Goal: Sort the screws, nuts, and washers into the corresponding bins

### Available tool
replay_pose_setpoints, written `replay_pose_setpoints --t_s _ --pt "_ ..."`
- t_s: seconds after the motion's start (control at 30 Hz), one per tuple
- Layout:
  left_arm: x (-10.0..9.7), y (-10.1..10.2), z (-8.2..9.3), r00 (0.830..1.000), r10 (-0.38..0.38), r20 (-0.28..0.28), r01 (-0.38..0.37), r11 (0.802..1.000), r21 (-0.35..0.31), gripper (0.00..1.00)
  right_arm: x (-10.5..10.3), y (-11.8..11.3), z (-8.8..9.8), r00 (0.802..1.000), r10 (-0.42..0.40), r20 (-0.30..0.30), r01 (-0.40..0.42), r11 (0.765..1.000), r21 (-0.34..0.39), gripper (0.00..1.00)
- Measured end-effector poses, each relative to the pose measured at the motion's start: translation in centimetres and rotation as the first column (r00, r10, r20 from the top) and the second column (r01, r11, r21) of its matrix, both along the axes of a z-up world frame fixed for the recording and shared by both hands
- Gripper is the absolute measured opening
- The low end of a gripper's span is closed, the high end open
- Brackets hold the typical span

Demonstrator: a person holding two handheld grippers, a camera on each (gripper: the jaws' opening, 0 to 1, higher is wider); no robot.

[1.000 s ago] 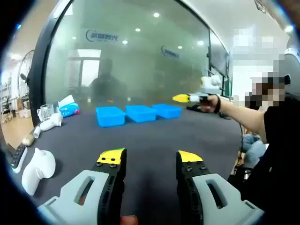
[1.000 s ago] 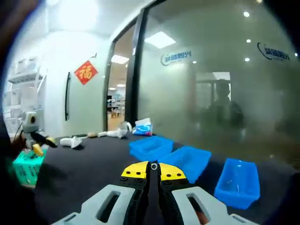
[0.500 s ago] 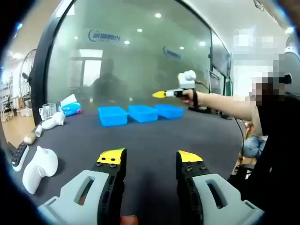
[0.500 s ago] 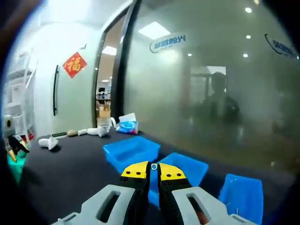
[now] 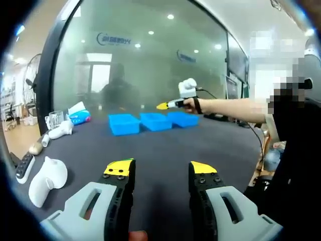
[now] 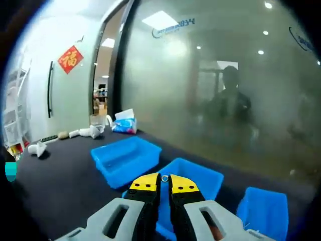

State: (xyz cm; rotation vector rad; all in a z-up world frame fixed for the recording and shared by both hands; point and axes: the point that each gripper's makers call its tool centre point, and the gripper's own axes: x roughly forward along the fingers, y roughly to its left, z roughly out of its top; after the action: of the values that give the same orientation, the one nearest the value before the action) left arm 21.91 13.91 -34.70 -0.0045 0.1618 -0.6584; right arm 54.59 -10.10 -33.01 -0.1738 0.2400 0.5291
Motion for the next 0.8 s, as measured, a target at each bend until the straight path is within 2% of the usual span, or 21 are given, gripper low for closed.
replay_pose_setpoints --t_s 0.17,0.33,0.5,0.67,0.8 --pt "0.1 0.0 0.0 1.0 -0.001 -0.002 0.001 1.0 0.0 0.42 -0.3 0.4 -0.3 1.0 0.019 0.0 -0.019 1.0 -0.005 0.06" --pt "0.1 -0.2 -0.1 1.0 -0.004 -0.004 0.004 1.0 -0.002 0.42 -0.7 0.4 0.2 0.999 0.025 0.032 -0.025 1.0 -0.006 0.2" --pt "0.1 -0.3 -0.1 1.0 -0.004 -0.006 0.004 1.0 -0.004 0.42 -1.5 0.2 0.4 0.998 0.024 0.05 -0.024 1.0 -0.006 0.25" --pt "0.2 -0.3 -0.1 1.0 -0.006 -0.005 0.006 1.0 -0.004 0.42 -3.5 -0.1 0.3 0.998 0.039 0.048 -0.04 0.999 0.007 0.26" --pt "0.1 -0.3 -0.1 1.0 -0.008 -0.004 0.008 1.0 -0.006 0.42 -6.2 -0.5 0.3 0.996 0.071 0.058 -0.072 0.997 0.014 0.26"
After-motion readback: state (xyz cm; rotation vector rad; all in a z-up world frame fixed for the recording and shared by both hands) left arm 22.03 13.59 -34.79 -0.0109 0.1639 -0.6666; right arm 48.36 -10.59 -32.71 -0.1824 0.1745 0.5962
